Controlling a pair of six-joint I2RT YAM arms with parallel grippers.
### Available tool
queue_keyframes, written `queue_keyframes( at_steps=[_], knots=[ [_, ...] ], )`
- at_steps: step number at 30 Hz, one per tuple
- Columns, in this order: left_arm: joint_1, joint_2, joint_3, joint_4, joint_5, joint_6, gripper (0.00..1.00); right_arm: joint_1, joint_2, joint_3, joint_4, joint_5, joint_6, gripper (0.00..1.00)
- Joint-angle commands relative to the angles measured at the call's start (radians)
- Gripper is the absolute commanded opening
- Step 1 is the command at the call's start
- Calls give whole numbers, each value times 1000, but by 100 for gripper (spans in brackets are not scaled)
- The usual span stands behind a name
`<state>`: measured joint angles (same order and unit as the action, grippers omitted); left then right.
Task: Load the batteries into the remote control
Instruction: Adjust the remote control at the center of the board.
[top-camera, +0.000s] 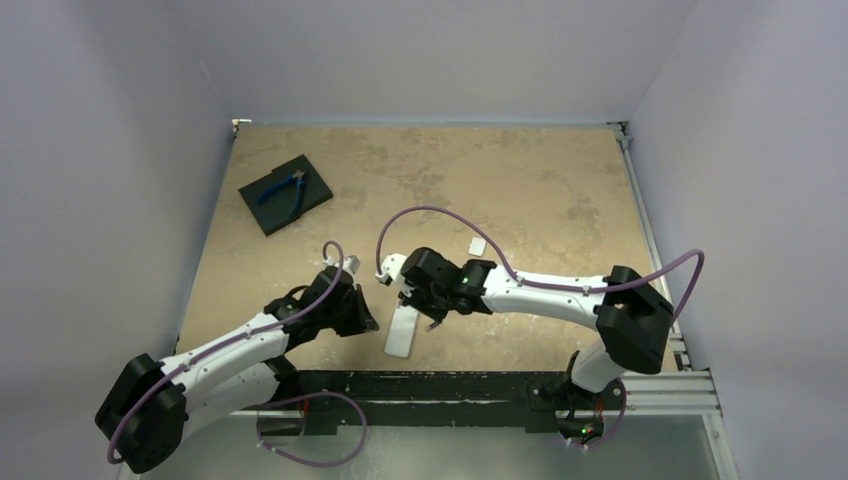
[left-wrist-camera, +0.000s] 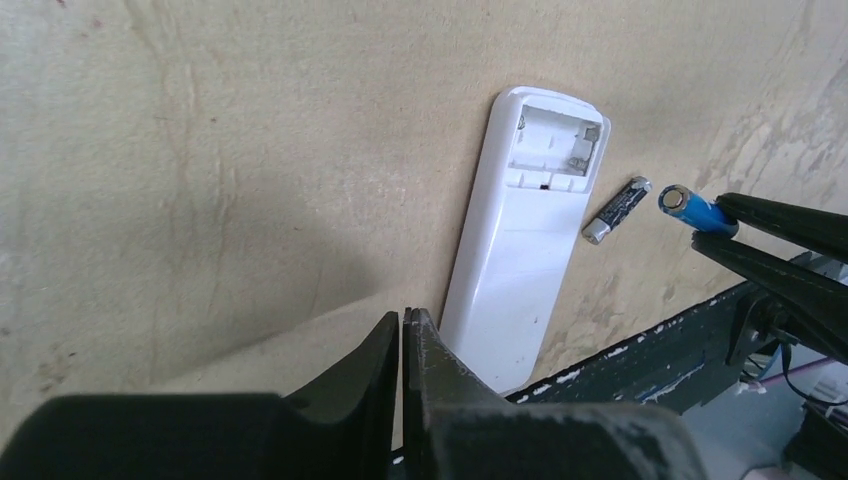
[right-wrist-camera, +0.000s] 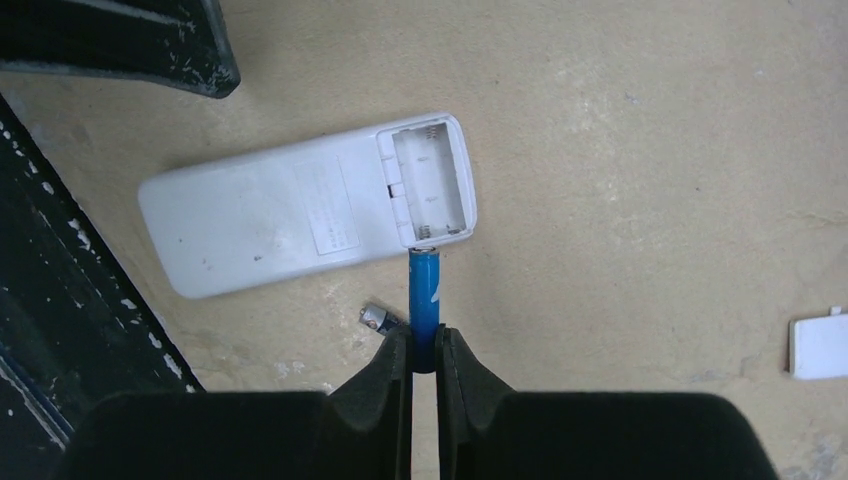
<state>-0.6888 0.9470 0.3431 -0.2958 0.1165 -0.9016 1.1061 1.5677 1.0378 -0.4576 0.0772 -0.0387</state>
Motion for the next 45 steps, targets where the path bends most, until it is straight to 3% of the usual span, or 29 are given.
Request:
queue_keyframes(
  at_steps=[1, 8, 17, 45],
  knots=[
    [-1, -58, 67, -92, -97, -25, 8, 1, 22, 63, -19, -37, -103, 0],
    [5, -149, 100, -180, -178, -29, 27, -24, 78, 116, -64, -64, -133, 0],
    [8, -273, 121, -276, -259, -95, 36, -40, 143, 168, -71, -75, -130, 1],
    [7, -347, 120, -299, -264, -118, 39, -63, 236, 237, -89, -123, -117, 6]
  ],
)
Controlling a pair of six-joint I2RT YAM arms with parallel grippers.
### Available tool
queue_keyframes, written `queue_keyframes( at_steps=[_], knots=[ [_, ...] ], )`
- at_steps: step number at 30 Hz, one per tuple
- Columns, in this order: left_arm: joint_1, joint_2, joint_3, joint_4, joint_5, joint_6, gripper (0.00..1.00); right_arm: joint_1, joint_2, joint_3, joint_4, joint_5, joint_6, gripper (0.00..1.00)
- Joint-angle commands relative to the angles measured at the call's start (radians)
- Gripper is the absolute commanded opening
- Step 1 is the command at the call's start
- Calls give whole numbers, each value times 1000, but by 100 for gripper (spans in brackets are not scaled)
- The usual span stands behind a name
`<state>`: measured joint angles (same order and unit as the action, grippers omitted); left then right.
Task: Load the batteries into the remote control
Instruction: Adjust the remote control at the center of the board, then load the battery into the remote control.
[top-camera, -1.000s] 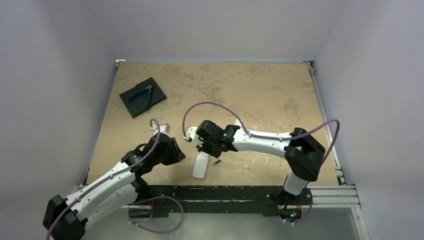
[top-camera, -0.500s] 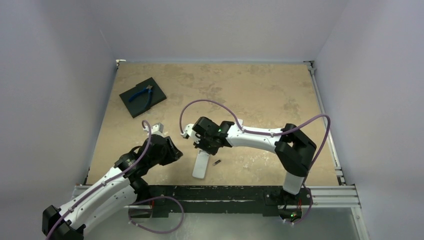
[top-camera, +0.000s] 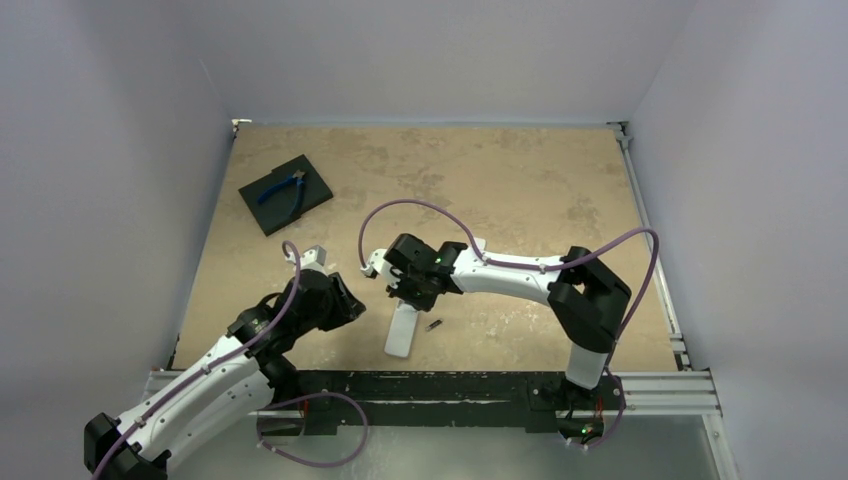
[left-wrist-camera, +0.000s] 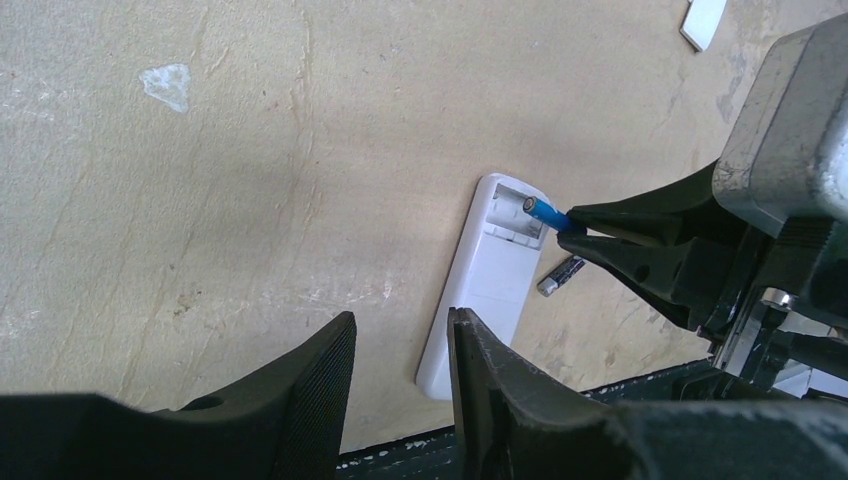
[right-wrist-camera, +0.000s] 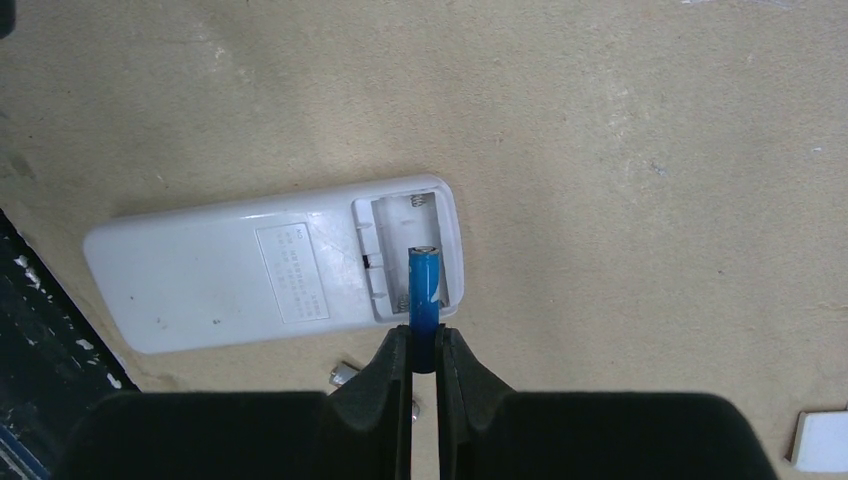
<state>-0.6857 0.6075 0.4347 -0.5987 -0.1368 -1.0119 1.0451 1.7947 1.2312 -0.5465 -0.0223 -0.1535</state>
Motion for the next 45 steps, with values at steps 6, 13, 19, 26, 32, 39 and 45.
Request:
queue_keyframes(
  at_steps=[6, 13, 19, 26, 32, 39, 45],
  knots=[
    [5, -11, 27, 6, -9, -12, 39, -2, 19, 49, 4, -19, 8, 7],
    [5, -9, 27, 7, -7, -10, 39, -2, 35, 59, 2, -7, 15, 9],
    [4, -1, 27, 14, -3, -10, 39, -2, 38, 62, 3, -4, 20, 12],
    [5, 11, 29, 25, 1, -7, 39, -2, 40, 63, 8, -4, 25, 15],
    [5, 12, 29, 27, 5, -7, 39, -2, 40, 66, 11, 2, 33, 19],
    [5, 10, 24, 29, 6, -8, 39, -2, 41, 71, 15, 6, 38, 22],
    [4, 13, 20, 36, 10, -7, 39, -2, 45, 71, 23, 8, 44, 24]
  ],
)
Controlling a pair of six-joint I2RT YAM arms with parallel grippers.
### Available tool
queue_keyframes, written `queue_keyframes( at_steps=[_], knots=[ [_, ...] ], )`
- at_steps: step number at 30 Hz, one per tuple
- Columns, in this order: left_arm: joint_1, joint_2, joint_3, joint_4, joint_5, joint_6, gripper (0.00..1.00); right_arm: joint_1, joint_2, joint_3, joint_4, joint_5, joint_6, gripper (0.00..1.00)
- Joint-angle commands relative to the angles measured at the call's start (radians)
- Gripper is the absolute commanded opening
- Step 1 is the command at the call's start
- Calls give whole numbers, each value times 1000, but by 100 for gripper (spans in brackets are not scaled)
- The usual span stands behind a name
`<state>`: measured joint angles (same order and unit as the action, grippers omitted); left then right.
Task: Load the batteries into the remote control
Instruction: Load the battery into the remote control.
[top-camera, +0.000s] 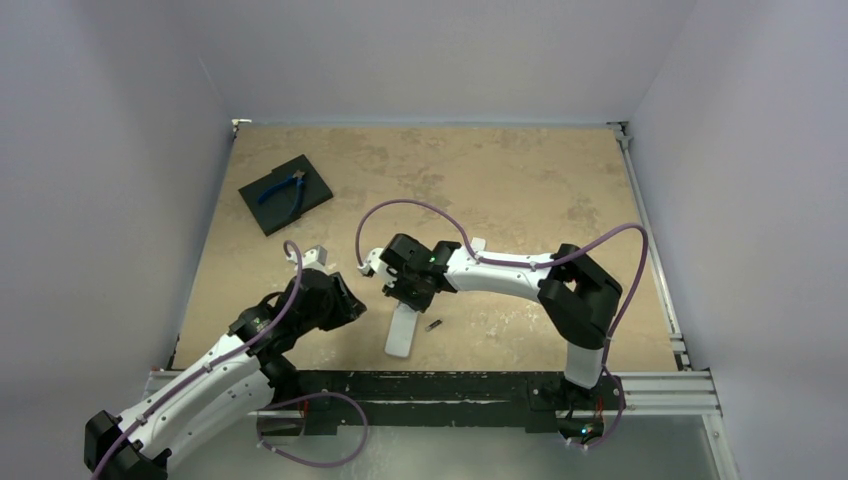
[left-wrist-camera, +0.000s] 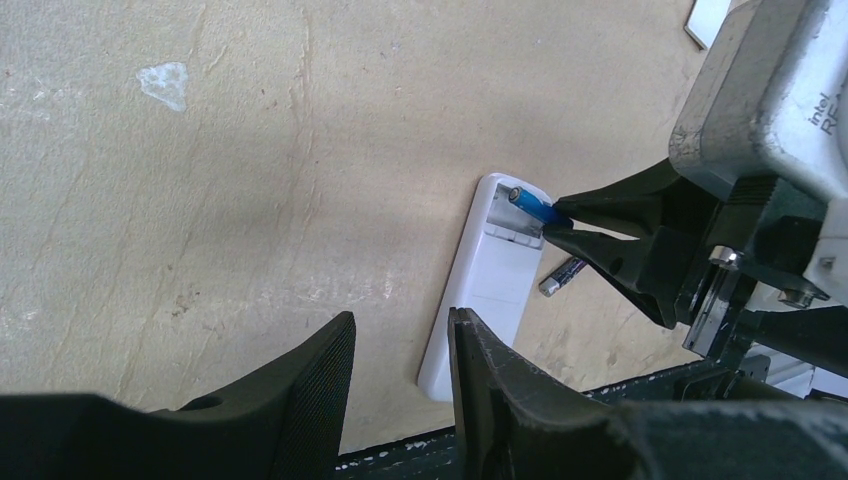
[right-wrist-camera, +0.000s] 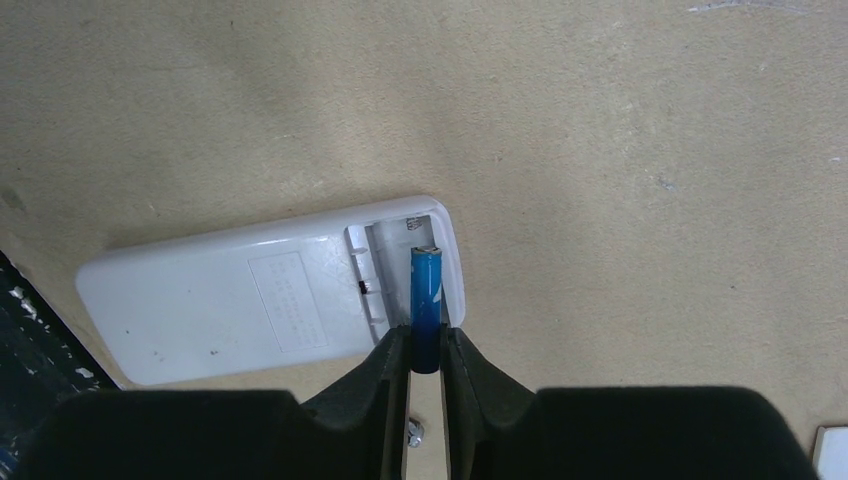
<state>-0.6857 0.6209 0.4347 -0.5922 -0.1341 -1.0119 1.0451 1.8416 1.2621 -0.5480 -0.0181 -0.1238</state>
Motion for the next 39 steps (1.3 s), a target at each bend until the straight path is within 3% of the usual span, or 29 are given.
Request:
queue_keyframes(
  at_steps=[1, 29, 39],
  knots=[
    [5, 0, 21, 30, 7, -7, 39, -2, -2, 40, 27, 4, 15, 24],
    [4, 2, 12, 36, 9, -9, 39, -2, -39, 36, 38, 38, 39, 27],
    [5, 3, 11, 39, 13, -8, 39, -2, -41, 44, 54, 56, 41, 34]
  ],
)
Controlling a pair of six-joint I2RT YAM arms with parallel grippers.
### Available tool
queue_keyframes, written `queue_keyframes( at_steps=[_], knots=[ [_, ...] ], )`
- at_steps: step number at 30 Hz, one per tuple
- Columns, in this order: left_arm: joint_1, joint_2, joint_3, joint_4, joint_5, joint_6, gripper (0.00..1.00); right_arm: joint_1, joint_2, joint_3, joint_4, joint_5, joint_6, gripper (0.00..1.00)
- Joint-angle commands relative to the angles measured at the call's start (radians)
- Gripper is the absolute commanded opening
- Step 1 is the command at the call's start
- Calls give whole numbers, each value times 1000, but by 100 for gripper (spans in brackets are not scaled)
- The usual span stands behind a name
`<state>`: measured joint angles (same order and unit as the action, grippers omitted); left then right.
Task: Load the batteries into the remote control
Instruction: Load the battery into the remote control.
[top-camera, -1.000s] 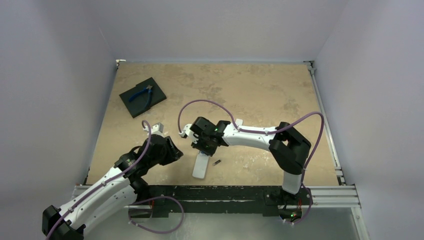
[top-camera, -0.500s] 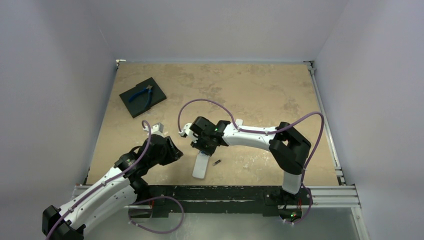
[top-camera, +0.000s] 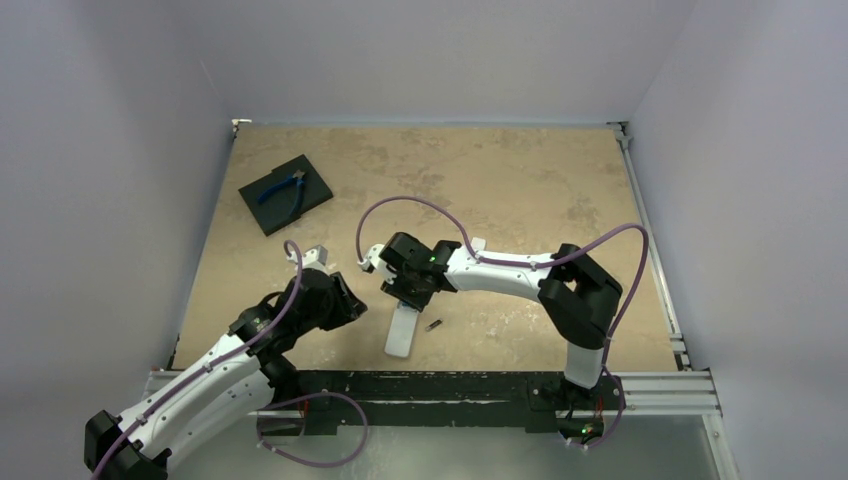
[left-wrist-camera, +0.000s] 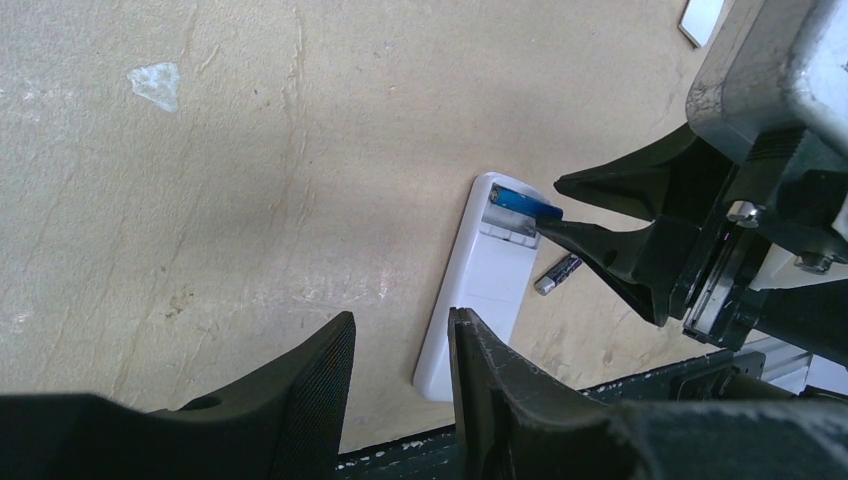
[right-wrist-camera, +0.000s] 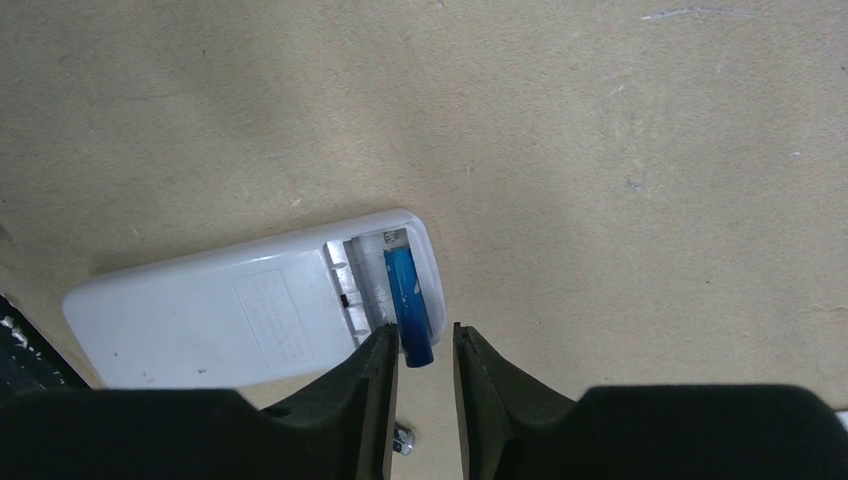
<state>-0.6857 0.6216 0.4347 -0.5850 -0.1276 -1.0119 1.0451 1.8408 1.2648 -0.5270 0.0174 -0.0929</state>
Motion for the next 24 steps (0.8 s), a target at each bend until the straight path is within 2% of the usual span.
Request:
queue_keyframes(
  at_steps=[1, 24],
  knots=[
    [5, 2, 11, 31, 8, -8, 39, -2, -40, 44, 33, 17, 11, 34],
    [6, 33, 21, 50, 19, -2, 39, -1, 10, 56, 49, -50, -14, 40]
  ],
)
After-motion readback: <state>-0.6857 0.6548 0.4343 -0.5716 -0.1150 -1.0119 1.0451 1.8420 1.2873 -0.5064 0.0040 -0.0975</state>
